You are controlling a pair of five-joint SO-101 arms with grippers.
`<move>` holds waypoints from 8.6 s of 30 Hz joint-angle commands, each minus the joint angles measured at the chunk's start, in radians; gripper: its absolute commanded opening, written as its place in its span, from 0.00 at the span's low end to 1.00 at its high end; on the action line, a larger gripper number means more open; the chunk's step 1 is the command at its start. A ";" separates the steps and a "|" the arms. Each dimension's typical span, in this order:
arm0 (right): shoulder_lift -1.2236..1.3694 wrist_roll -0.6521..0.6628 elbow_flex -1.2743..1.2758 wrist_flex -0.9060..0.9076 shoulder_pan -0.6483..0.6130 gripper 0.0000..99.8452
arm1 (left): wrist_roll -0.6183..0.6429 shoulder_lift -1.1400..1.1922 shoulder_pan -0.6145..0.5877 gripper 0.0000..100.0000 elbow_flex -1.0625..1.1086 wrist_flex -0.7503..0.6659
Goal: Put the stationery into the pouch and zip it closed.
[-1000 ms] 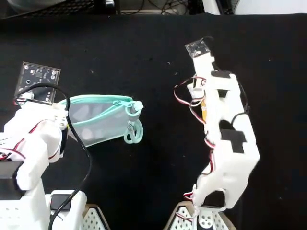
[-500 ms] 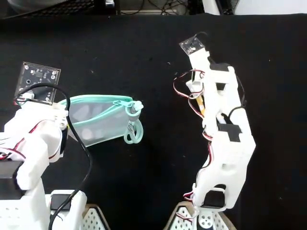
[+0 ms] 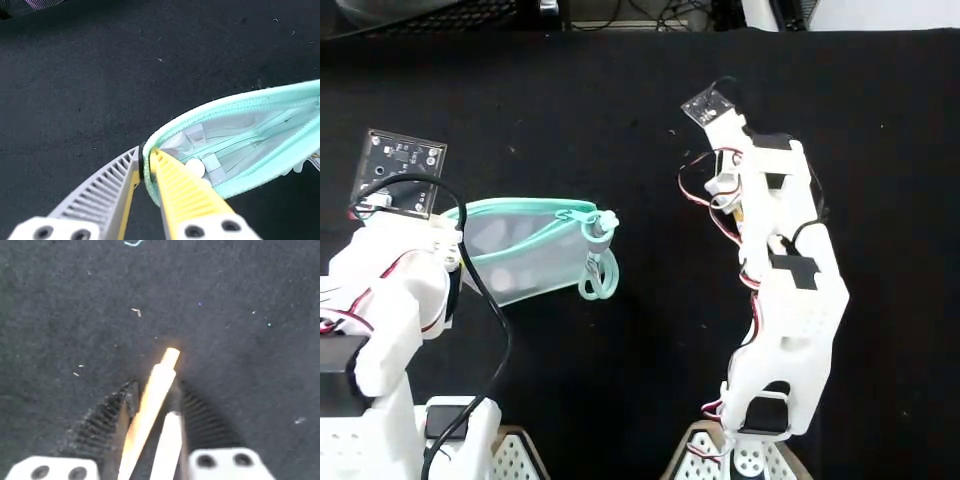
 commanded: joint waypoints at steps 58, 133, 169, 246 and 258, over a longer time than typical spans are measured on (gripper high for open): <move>-1.239 -0.101 0.595 0.348 -0.117 0.01 | -0.006 0.014 -0.008 0.03 0.116 0.015; -1.701 -0.535 0.725 -0.327 -0.953 0.14 | -0.006 0.018 -0.008 0.03 0.122 0.014; -0.573 0.075 0.458 -0.097 0.086 0.19 | -0.006 0.020 -0.008 0.03 0.124 0.014; -0.667 -0.233 0.641 0.078 -0.244 0.01 | -0.006 0.021 -0.008 0.03 0.125 0.014; -1.793 -0.241 0.808 0.075 -0.322 0.01 | -0.006 0.021 -0.008 0.03 0.125 0.014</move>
